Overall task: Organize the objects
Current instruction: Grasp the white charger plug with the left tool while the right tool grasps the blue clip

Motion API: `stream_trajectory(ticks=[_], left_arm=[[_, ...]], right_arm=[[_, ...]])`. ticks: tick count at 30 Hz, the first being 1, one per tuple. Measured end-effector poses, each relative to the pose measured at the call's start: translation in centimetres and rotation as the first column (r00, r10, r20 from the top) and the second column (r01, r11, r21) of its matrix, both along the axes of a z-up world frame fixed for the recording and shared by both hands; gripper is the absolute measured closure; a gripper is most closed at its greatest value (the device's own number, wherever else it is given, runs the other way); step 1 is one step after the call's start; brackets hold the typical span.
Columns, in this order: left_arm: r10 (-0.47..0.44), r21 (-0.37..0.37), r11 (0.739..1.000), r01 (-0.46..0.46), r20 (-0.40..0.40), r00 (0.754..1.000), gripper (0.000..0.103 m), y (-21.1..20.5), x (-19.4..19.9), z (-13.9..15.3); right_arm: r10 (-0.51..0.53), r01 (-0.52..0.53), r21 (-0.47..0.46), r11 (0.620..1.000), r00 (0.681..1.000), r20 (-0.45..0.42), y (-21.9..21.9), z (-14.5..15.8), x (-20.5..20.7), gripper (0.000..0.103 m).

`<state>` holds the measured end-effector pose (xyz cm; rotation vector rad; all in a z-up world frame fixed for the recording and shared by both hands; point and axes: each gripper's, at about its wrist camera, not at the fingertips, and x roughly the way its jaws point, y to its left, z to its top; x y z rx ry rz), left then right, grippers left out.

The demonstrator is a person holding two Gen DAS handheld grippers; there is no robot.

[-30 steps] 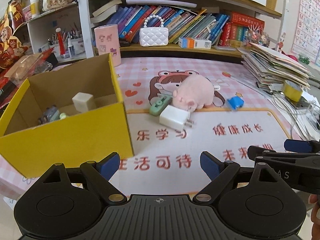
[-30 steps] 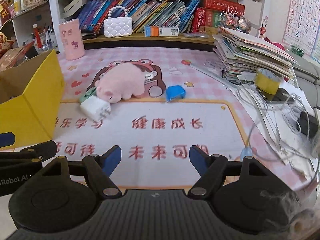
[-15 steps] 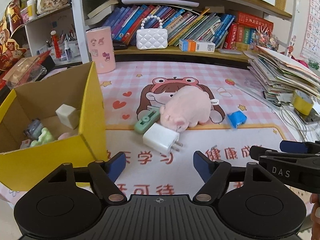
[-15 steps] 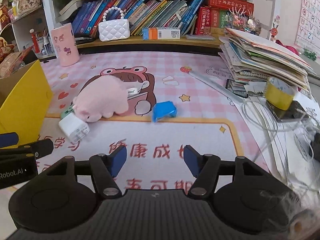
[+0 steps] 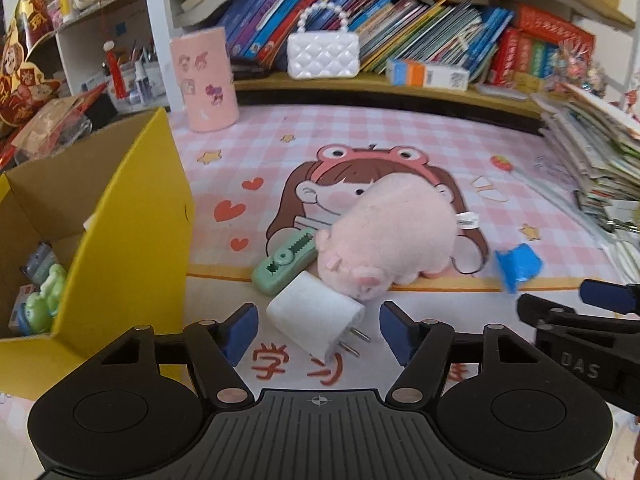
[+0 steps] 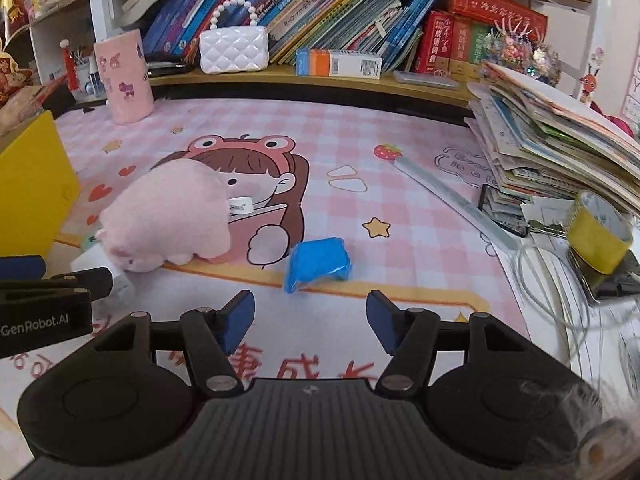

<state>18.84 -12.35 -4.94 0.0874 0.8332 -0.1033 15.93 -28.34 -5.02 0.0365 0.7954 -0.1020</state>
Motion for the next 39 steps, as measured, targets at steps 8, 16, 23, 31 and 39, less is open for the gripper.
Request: stream_trajectory(ticks=[8,16,23,31,39], left_arm=[[0.043,0.009,0.999,-0.042,-0.043,0.998,0.034,0.1,2.2,-1.5],[0.059,-0.011,0.998,-0.060,-0.096,0.994,0.037,0.1,3.0,-2.9],[0.069,-0.076,0.994,-0.078,-0.111,0.991,0.038,0.9,2.5,-2.5],[0.041,-0.124,0.991,-0.052,-0.090,0.995,0.038,2.0,-0.2,-0.4],[0.010,-0.187,0.982,-0.022,-0.066,0.998,0.038,3.7,-4.0,1.4]], right_arm=[[0.024,-0.025,-0.015,1.000,0.999,-0.029,-1.2,-1.8,3.5,0.040],[0.048,-0.048,-0.001,0.999,0.997,-0.059,-1.5,-3.1,5.6,0.045],[0.058,-0.058,0.015,0.998,0.997,-0.049,-1.4,-2.6,5.6,0.063],[0.031,-0.027,0.066,0.997,0.998,-0.056,-0.7,-1.4,2.8,0.063],[0.048,-0.044,0.087,0.995,0.998,-0.043,1.9,0.5,-1.8,0.063]])
